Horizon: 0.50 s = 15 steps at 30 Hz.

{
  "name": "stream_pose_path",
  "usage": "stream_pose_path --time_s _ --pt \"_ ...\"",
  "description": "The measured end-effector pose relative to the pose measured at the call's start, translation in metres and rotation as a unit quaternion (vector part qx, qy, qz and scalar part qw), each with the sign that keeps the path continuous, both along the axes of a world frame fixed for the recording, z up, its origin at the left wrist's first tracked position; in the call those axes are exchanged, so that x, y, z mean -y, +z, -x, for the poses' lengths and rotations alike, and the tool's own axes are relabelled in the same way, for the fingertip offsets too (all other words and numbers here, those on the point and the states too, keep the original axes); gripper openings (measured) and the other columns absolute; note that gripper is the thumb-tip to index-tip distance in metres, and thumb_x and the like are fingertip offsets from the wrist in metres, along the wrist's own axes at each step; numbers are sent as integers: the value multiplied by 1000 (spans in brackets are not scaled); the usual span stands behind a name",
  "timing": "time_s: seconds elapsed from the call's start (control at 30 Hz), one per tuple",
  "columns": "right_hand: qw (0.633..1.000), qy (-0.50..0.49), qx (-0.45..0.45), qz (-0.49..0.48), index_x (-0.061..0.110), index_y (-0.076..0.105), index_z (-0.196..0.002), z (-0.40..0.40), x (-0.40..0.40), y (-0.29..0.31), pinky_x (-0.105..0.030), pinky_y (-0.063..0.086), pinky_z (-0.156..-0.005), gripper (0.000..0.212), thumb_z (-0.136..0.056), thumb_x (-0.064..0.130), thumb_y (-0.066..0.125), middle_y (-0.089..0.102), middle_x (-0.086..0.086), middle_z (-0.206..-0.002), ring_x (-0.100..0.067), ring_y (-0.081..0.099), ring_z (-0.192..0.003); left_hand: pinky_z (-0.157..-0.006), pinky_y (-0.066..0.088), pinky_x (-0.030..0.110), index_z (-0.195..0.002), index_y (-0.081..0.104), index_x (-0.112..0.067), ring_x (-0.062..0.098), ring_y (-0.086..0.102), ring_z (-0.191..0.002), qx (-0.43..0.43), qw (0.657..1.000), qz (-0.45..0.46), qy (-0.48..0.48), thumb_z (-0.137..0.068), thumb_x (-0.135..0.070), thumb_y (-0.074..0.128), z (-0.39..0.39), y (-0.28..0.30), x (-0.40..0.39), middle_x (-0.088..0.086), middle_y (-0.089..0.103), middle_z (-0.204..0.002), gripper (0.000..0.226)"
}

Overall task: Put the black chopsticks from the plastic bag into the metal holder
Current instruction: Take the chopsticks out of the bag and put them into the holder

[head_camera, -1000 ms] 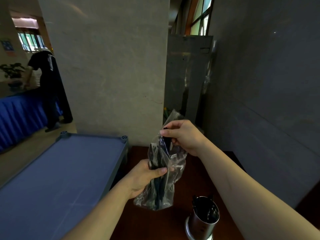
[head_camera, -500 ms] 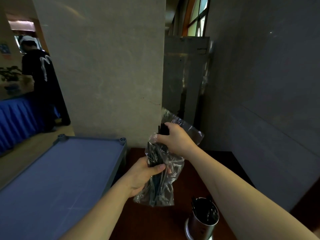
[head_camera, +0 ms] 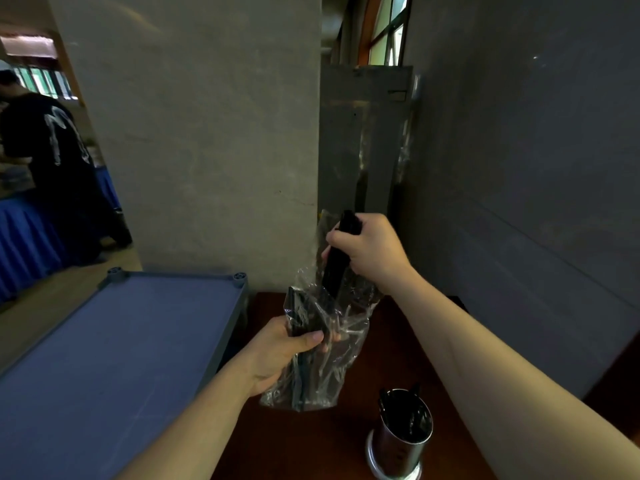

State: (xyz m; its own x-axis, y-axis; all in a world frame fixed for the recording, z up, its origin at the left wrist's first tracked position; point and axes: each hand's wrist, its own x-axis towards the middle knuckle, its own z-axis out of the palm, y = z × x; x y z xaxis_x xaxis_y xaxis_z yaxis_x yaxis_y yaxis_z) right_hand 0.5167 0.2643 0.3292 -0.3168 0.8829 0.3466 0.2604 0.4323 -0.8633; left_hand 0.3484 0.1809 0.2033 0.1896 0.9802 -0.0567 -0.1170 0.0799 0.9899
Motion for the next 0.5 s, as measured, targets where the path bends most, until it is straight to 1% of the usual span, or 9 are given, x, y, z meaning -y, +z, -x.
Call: stream_pose_path --time_s 0.07,0.17,0.2,0.27,0.3,0.37,0.43,0.5 --pt "1000 -1 -23 7 -4 69 -89 -10 0 10 -21 42 -41 11 -91 7 66 78 -11 -77 -5 62 -46 -80 54 19 -106 76 -8 15 71 -107 -14 1000 -4 -3 -91 -16 70 1 -4 -2 14 76 -115 18" --pt "998 -14 -63 11 3 66 -85 -27 -2 20 -22 37 -36 8 -91 7 67 78 -12 -76 -12 49 -37 -79 54 14 -107 74 -4 11 70 -111 -22 1000 2 -5 -94 -12 66 1 -7 -4 13 76 -114 18" --pt "997 -20 -72 12 5 66 -84 -33 -2 22 -22 37 -36 8 -92 8 67 78 -12 -76 -14 48 -36 -83 55 18 -106 73 -2 12 70 -111 -28 1000 2 2 -94 -11 65 0 -8 -5 16 76 -113 17" --pt "996 -32 -87 8 5 66 -85 -44 -3 26 -23 37 -35 8 -92 8 67 78 -12 -76 -14 48 -35 -93 51 32 -101 73 2 17 72 -109 -45 999 -5 22 -95 -9 63 -1 -11 -8 25 73 -109 16" --pt "995 -39 -92 2 4 67 -87 -50 -3 27 -23 38 -35 7 -92 8 67 78 -11 -77 -13 49 -36 -94 49 35 -100 73 2 18 73 -107 -51 998 -8 31 -95 -7 62 -2 -13 -9 28 73 -107 15" --pt "994 -49 -100 -8 5 68 -88 -61 -2 28 -23 39 -36 7 -93 10 67 79 -9 -78 -12 52 -37 -92 49 34 -103 73 -1 19 74 -98 -53 997 -5 50 -96 -5 61 -5 -16 -11 24 75 -103 14" --pt "992 -63 -110 -20 9 68 -85 -71 -1 27 -23 40 -37 9 -93 12 66 79 -7 -81 -12 53 -38 -92 52 35 -111 72 -4 19 74 -91 -41 996 15 75 -96 -5 61 -7 -21 -12 17 78 -104 18" --pt "989 -81 -119 -36 10 69 -83 -82 -2 24 -22 41 -37 10 -93 12 65 80 -6 -81 -13 53 -37 -93 53 36 -115 71 -6 16 76 -91 -34 994 37 98 -97 -5 61 -9 -28 -14 12 79 -103 20"
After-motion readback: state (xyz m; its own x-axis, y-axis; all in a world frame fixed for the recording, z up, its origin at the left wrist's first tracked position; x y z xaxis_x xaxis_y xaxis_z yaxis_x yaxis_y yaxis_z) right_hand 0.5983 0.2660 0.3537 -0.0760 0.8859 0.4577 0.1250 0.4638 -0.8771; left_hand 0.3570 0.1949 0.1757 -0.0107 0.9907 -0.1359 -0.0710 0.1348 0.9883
